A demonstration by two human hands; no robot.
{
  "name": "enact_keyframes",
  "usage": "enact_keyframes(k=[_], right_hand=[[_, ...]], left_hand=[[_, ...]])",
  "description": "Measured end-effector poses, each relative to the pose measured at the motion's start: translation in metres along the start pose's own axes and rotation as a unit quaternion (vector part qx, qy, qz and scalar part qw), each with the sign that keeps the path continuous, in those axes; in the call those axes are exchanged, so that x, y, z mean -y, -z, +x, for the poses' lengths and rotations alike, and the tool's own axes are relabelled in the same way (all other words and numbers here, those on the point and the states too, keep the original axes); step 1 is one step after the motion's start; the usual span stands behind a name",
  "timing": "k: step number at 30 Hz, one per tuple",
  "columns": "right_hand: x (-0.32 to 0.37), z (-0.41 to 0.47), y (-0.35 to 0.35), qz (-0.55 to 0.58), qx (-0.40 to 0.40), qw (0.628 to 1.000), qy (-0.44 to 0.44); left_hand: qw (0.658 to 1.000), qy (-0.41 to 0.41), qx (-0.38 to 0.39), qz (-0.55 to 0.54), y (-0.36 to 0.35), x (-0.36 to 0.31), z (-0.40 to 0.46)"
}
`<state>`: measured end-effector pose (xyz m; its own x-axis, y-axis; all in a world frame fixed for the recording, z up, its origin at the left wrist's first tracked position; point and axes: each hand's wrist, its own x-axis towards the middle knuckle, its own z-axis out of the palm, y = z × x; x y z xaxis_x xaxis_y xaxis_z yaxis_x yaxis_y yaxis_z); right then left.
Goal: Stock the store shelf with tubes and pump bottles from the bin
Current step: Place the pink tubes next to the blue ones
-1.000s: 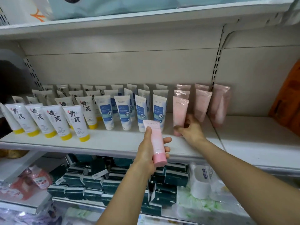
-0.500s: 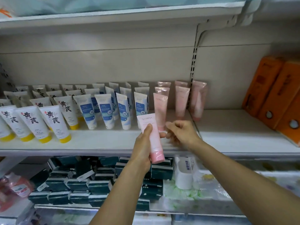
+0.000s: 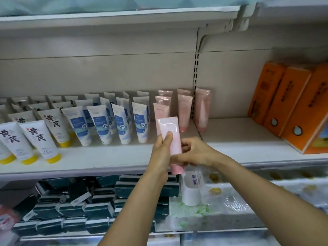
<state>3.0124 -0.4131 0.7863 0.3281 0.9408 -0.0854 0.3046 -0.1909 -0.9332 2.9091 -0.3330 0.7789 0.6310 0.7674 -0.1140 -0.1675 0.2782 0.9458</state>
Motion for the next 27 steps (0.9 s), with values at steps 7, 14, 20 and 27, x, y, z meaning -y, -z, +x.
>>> enact_keyframes(k=[7, 14, 20, 27], right_hand=[[-0.020, 0.031, 0.030, 0.024, -0.173, 0.985, 0.012], [-0.033, 0.066, 0.034, -0.009, -0.188, 0.982, 0.001], [-0.036, 0.090, 0.033, -0.042, -0.207, 0.977, -0.007], [-0.036, 0.088, 0.031, -0.055, -0.217, 0.974, -0.009]], left_hand=[[0.999, -0.001, -0.029, 0.026, 0.012, -0.001, 0.012], [0.999, 0.003, -0.044, 0.009, 0.024, -0.007, 0.020], [0.998, 0.012, -0.057, -0.006, 0.032, -0.009, 0.024], [0.997, 0.026, -0.074, -0.025, 0.035, -0.009, 0.024]])
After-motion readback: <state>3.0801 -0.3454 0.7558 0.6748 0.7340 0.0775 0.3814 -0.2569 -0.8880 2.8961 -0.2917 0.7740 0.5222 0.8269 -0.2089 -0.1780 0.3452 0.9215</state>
